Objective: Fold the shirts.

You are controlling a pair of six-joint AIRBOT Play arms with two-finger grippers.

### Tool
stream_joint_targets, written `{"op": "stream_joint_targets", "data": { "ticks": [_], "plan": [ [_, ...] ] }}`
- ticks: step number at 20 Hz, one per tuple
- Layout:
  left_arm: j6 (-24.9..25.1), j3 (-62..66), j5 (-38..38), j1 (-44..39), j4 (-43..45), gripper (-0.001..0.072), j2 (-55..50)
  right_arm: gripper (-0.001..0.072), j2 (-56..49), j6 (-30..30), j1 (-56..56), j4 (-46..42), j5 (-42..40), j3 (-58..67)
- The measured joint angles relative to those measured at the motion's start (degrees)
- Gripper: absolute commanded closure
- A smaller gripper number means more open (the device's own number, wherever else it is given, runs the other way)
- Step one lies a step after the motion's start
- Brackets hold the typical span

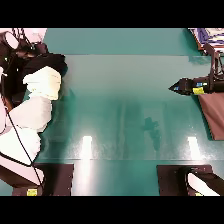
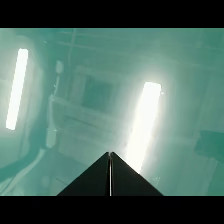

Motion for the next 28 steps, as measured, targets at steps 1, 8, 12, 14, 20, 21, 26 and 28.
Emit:
{"op": "stream_joint_targets", "data": {
  "ticks": [1, 8, 12, 14, 20, 21, 26, 28],
  "plan": [
    [0.07, 0.00, 0.70, 0.85, 0.04, 0.0041, -1.66, 0.0694, 0.00, 0.00, 0.00, 0.00, -0.04, 0.00],
    [0.90, 6.34, 3.65, 3.10, 0.39, 0.0042, -12.81, 0.0693, -0.04, 0.00, 0.00, 0.02, -0.09, 0.00],
    [1.05, 8.46, 3.93, 3.21, -0.17, 0.0602, -15.85, 0.0693, -0.04, 0.02, 0.00, 0.02, -0.11, 0.00],
    [1.29, 9.14, 4.61, 3.23, -0.92, 0.0683, -16.41, 0.0693, -0.04, 0.02, 0.00, 0.00, -0.11, 0.00],
    [1.07, 12.94, 4.11, 3.19, -2.73, 0.0685, -13.00, 0.0693, -0.04, 0.04, 0.00, 0.20, -0.57, 0.00],
    [1.03, 13.18, 4.83, 2.93, -2.97, 0.0685, -10.73, 0.0693, 0.11, 0.04, 0.00, 0.28, -1.18, 0.00],
    [1.86, 13.68, 5.66, 0.02, -3.67, 0.0685, 5.03, 0.0694, 2.75, 0.04, -0.07, 0.13, -8.90, 1.84],
    [2.73, 13.75, 4.15, -2.27, -3.87, 0.0685, 12.39, 0.0694, 3.78, 0.04, -0.24, -0.87, -11.06, 5.05]
  ]
}}
